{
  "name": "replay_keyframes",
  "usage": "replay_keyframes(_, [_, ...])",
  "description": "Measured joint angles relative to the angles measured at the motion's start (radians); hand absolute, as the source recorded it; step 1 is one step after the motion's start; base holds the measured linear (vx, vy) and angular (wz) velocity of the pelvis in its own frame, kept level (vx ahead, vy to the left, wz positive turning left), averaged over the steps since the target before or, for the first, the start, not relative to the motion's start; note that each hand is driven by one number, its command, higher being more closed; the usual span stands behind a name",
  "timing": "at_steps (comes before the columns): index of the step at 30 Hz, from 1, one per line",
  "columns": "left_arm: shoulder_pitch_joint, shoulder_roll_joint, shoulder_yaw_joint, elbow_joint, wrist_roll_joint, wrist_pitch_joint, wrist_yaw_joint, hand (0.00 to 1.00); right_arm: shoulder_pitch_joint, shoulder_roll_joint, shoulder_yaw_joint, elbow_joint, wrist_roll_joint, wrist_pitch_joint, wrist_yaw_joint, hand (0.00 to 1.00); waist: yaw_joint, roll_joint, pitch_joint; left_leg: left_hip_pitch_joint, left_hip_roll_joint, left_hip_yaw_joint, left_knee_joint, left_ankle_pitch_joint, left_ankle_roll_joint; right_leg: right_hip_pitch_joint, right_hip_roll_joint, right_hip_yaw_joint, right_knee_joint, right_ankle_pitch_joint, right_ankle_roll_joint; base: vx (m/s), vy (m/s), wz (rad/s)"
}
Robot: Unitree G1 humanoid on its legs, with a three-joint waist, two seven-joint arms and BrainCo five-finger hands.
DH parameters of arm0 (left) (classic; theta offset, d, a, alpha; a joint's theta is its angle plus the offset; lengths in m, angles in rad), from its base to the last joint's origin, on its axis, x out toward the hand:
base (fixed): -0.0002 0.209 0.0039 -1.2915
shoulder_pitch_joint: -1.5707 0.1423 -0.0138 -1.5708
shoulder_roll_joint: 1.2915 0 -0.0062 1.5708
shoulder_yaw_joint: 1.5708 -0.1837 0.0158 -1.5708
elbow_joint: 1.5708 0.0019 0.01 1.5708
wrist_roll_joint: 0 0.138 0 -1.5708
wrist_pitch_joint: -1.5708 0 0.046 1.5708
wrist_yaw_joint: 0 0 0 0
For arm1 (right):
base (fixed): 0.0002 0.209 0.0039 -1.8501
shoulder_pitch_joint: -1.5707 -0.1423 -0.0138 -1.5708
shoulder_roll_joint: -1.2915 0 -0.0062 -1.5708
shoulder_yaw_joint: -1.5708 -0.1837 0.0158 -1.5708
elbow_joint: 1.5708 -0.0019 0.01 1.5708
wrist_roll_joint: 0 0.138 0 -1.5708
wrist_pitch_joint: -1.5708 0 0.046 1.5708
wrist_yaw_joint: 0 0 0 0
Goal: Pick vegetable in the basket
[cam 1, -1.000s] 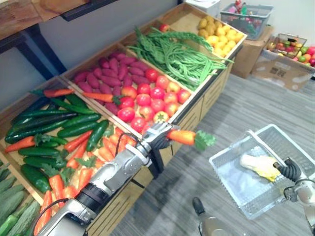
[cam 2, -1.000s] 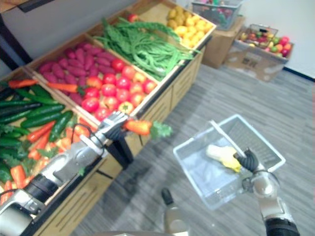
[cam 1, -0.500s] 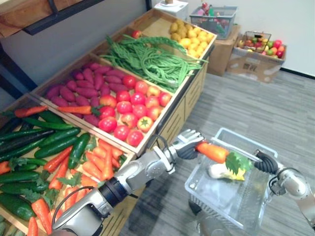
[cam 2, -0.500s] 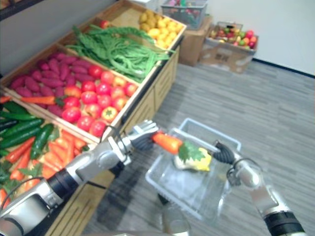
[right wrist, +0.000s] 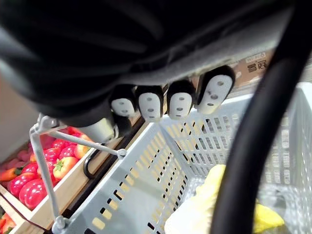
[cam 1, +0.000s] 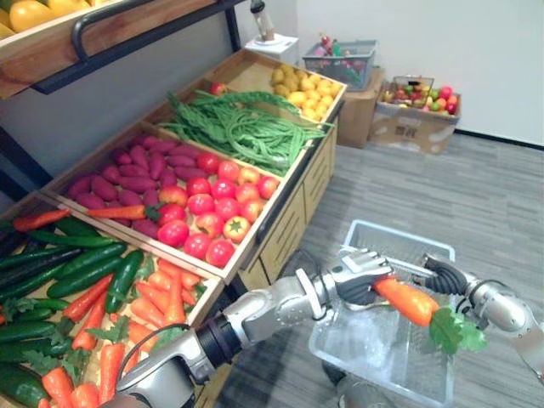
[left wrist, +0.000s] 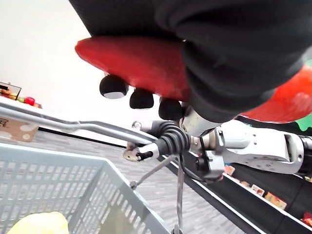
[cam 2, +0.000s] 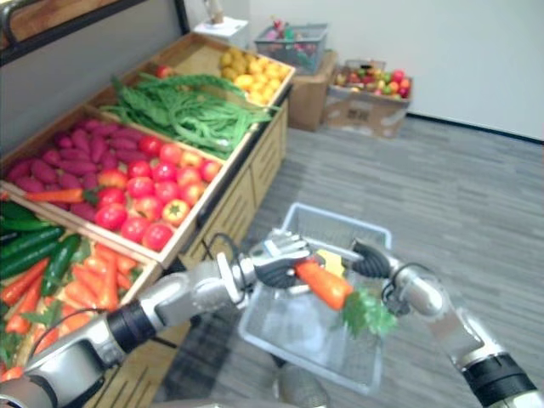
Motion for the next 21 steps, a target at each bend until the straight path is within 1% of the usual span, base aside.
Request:
replay_keyframes(2, [-0.008, -0.028, -0.014, 0.045, 0.003, 0.002, -0.013, 1.00, -0.012, -0.001, 0.001, -0.020, 0.000, 0.002, 0.004, 1.00, 0.000, 0.002, -0.001, 0.000, 0.003, 0.002, 0.006, -0.002, -0.002, -0.001, 0.002, 0.002, 0.000, 0.001, 0.000, 0.00, 0.000, 0.00])
replay_keyframes(6, [-0.009, -0.041, -0.038, 0.091, 0.013, 0.008, -0.026, 1.00, -0.028, -0.001, 0.003, -0.033, 0.027, 0.002, 0.005, 1.00, 0.000, 0.006, -0.006, 0.004, 0.017, 0.014, 0.021, -0.007, -0.005, -0.001, 0.012, 0.008, 0.000, 0.004, -0.003, 0.02, 0.018, -0.08])
replay_keyframes(10, [-0.010, -0.083, -0.040, 0.147, 0.026, 0.021, -0.029, 1.00, -0.043, -0.001, 0.003, -0.039, 0.038, 0.003, 0.005, 1.00, 0.000, 0.009, -0.008, 0.005, 0.017, 0.018, 0.023, -0.007, -0.006, -0.001, 0.013, 0.011, 0.000, 0.004, -0.003, 0.01, 0.011, -0.02])
replay_keyframes(13, [-0.010, -0.107, -0.039, 0.201, 0.061, 0.030, -0.030, 1.00, -0.054, -0.001, 0.006, -0.048, 0.038, 0.005, 0.005, 1.00, 0.000, 0.009, -0.008, 0.006, 0.017, 0.022, 0.026, -0.008, -0.007, -0.003, 0.014, 0.015, 0.001, 0.005, -0.002, 0.01, 0.028, -0.04])
replay_keyframes(14, [-0.010, -0.108, -0.039, 0.209, 0.061, 0.030, -0.030, 0.00, -0.056, -0.001, 0.006, -0.051, 0.038, 0.005, 0.005, 1.00, 0.000, 0.009, -0.008, 0.006, 0.017, 0.023, 0.027, -0.008, -0.007, -0.003, 0.014, 0.017, 0.001, 0.006, -0.001, 0.00, 0.018, -0.05])
replay_keyframes(17, [-0.010, -0.119, -0.039, 0.253, 0.096, 0.035, -0.029, 0.00, -0.062, 0.000, 0.006, -0.055, 0.038, 0.005, 0.005, 1.00, 0.000, 0.009, -0.010, 0.006, 0.017, 0.026, 0.029, -0.008, -0.008, -0.005, 0.015, 0.020, 0.001, 0.008, -0.001, 0.00, 0.016, -0.03])
replay_keyframes(21, [-0.010, -0.150, -0.034, 0.303, 0.103, 0.054, -0.029, 0.00, -0.062, 0.001, 0.006, -0.055, 0.038, 0.005, 0.005, 1.00, 0.001, 0.009, -0.010, 0.006, 0.017, 0.025, 0.029, -0.008, -0.007, -0.006, 0.015, 0.019, 0.002, 0.008, -0.001, 0.00, 0.000, 0.00])
